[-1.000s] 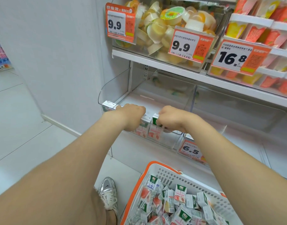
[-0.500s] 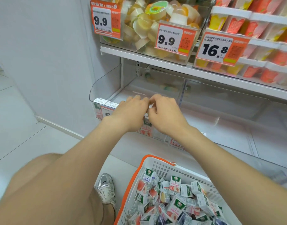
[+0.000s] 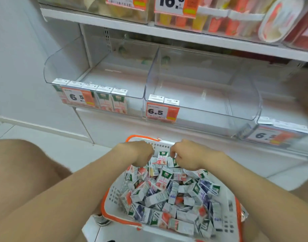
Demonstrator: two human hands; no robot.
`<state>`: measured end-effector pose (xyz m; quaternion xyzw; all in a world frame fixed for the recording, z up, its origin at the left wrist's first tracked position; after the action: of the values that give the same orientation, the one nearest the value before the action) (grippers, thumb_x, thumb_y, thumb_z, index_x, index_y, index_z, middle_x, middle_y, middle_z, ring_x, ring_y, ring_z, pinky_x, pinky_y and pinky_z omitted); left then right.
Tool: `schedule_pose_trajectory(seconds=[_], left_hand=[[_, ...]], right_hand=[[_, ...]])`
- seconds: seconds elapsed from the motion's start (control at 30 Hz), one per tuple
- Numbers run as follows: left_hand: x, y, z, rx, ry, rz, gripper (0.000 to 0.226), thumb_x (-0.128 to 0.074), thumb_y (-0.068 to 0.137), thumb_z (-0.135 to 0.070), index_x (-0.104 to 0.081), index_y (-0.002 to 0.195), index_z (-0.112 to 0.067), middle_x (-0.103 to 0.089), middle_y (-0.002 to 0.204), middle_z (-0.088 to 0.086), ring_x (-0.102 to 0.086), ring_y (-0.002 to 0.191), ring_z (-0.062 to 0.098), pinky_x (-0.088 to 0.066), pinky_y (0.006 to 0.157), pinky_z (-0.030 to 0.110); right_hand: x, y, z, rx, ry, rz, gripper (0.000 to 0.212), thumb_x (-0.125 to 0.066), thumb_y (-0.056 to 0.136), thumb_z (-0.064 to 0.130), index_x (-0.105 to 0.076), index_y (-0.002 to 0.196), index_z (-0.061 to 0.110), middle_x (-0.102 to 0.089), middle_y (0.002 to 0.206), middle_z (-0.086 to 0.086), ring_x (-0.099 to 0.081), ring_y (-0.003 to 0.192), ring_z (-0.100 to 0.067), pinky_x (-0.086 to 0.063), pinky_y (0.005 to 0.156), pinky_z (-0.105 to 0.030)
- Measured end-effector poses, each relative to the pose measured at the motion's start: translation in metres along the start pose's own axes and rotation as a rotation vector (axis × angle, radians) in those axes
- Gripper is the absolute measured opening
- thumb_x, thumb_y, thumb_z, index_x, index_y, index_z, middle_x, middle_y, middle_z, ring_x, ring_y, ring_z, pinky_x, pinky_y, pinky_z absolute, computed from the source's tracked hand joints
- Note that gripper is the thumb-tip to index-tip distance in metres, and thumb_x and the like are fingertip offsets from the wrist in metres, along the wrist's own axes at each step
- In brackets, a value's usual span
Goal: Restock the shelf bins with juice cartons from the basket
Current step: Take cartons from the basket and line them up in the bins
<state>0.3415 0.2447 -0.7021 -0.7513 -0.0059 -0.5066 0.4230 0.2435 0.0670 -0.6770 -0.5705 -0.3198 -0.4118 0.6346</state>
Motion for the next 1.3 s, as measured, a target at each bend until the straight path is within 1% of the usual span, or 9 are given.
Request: schedule_pose_trajectory(seconds=[0.1,0.2,0.33,0.47,0.6,0.77,0.93,1.13,1.3], left_hand=[[-0.032,0.018,-0.001,0.040,0.024,0.082,0.026,-0.048,0.099,0.000,-0.067,0.115,-0.005,-0.065,0.107,0.008,-0.055,0.081,0.025,-0.046,0.070,0.036],[-0.062,0.029,0.000,0.094,0.042,0.179,0.021,-0.045,0.096,0.007,-0.058,0.086,-0.007,-0.058,0.090,0.007,-0.051,0.067,0.022,-0.045,0.064,0.037],[-0.090,0.036,-0.005,0.116,-0.040,0.265,0.044,-0.046,0.097,0.008,-0.056,0.138,-0.002,-0.062,0.133,0.014,-0.067,0.103,0.030,-0.055,0.080,0.040],[-0.122,0.041,-0.014,0.121,-0.165,0.299,0.079,-0.055,0.098,0.004,-0.019,0.165,-0.017,-0.045,0.156,0.011,-0.064,0.114,0.025,-0.056,0.084,0.032],[-0.135,0.044,-0.018,0.170,-0.174,0.180,0.070,-0.069,0.099,-0.016,-0.031,0.157,-0.012,-0.051,0.149,0.011,-0.057,0.131,0.030,-0.052,0.096,0.035],[-0.140,0.050,-0.015,0.241,-0.205,0.109,0.049,-0.077,0.094,-0.027,-0.054,0.134,-0.009,-0.064,0.125,0.010,-0.067,0.113,0.029,-0.051,0.082,0.033],[-0.143,0.050,-0.017,0.236,-0.168,0.082,0.051,-0.082,0.088,-0.027,-0.056,0.129,-0.009,-0.065,0.123,0.010,-0.067,0.112,0.028,-0.049,0.077,0.031],[-0.135,0.043,-0.013,0.176,-0.199,0.133,0.061,-0.084,0.085,-0.036,-0.051,0.130,-0.011,-0.056,0.111,0.006,-0.060,0.099,0.025,-0.053,0.081,0.033],[-0.141,0.043,-0.012,0.170,-0.081,0.116,0.048,-0.083,0.083,-0.045,-0.048,0.102,-0.018,-0.054,0.093,-0.001,-0.062,0.088,0.022,-0.055,0.075,0.033]], right_hand=[[-0.028,0.015,-0.026,-0.055,-0.006,0.087,0.033,-0.046,0.085,0.008,-0.072,0.105,0.007,-0.070,0.106,-0.018,-0.067,0.102,-0.041,-0.059,0.087,-0.053],[-0.052,0.031,-0.029,-0.048,0.063,0.132,0.027,-0.046,0.088,0.000,-0.070,0.097,0.007,-0.068,0.105,-0.021,-0.065,0.094,-0.038,-0.057,0.080,-0.043],[-0.086,0.048,-0.018,-0.020,0.154,0.162,0.058,-0.041,0.096,-0.006,-0.049,0.150,0.015,-0.058,0.135,-0.015,-0.061,0.118,-0.036,-0.055,0.094,-0.048],[-0.117,0.054,-0.005,0.041,0.066,0.223,0.072,-0.047,0.093,-0.010,-0.036,0.158,0.019,-0.056,0.139,-0.017,-0.058,0.122,-0.037,-0.055,0.094,-0.049],[-0.137,0.054,0.006,0.045,-0.110,0.137,0.068,-0.060,0.091,-0.005,-0.037,0.152,0.014,-0.036,0.149,-0.026,-0.045,0.130,-0.044,-0.048,0.096,-0.051],[-0.141,0.055,0.009,0.090,-0.025,0.109,0.063,-0.067,0.090,-0.004,-0.033,0.139,0.017,-0.030,0.148,-0.027,-0.061,0.085,-0.035,-0.044,0.057,-0.038],[-0.130,0.045,0.004,0.019,0.027,0.101,0.041,-0.073,0.094,0.016,-0.051,0.127,0.008,-0.044,0.130,-0.015,-0.062,0.098,-0.035,-0.057,0.080,-0.049],[-0.101,0.024,-0.004,-0.019,0.045,0.011,0.041,-0.070,0.093,0.022,-0.053,0.128,0.011,-0.049,0.125,-0.012,-0.060,0.110,-0.035,-0.054,0.086,-0.046],[-0.091,0.006,-0.002,-0.017,0.027,-0.045,0.039,-0.071,0.093,0.025,-0.055,0.127,0.013,-0.052,0.124,-0.010,-0.061,0.108,-0.034,-0.055,0.084,-0.046]])
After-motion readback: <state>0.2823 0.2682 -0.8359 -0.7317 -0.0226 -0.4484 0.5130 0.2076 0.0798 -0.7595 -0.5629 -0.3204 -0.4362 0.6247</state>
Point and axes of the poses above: each hand's wrist, its own y-axis towards the middle knuckle, its own x-axis out of the back of the hand, z = x × y, the point moved 1 cm from there along y, towards the middle knuckle
